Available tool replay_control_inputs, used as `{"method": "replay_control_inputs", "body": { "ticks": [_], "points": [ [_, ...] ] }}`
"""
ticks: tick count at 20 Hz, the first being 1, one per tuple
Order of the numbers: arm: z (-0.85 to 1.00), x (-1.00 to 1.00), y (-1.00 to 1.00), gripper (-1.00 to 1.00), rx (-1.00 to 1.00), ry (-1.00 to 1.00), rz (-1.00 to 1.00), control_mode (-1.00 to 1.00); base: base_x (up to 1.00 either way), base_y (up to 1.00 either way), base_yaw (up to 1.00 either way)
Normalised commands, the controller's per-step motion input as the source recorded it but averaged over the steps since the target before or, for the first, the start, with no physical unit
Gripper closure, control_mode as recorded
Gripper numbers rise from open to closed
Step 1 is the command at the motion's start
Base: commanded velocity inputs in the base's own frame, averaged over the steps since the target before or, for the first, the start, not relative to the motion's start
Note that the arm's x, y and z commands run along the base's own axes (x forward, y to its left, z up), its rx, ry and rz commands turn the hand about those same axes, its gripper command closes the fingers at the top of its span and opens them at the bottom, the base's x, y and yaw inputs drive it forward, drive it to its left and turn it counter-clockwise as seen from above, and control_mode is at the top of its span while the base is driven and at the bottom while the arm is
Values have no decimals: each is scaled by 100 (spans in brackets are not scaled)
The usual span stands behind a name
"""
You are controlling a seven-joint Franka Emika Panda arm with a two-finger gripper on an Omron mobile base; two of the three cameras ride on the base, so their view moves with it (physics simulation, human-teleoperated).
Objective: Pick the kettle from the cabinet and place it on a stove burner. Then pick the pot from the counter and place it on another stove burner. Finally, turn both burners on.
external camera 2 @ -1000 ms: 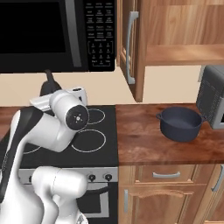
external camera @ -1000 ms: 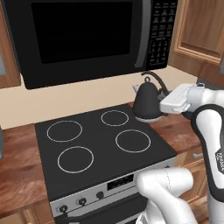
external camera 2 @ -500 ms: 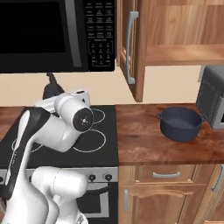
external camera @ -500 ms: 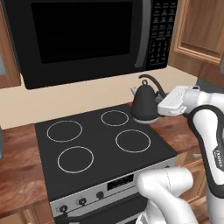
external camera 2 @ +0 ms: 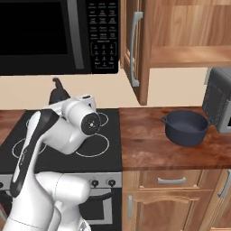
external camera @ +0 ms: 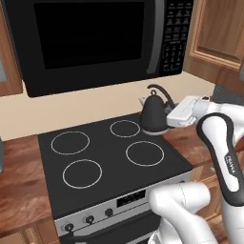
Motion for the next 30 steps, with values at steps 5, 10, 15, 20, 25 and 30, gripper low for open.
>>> {"method": "replay_control_inputs", "body": {
  "ticks": [5,10,15,20,25,30],
  "points": [
    [-23,18,-1,100,0,-4,7,-100,0,0,0],
    [-24,22,-2,100,0,-4,9,-100,0,0,0],
    [-17,22,-2,100,0,-1,7,-100,0,0,0],
    [-9,27,0,100,-1,0,2,-100,0,0,0],
    [-10,33,0,100,-1,0,0,-100,0,0,0],
    [-13,35,-1,100,0,0,0,-100,0,0,0]
  ]
}}
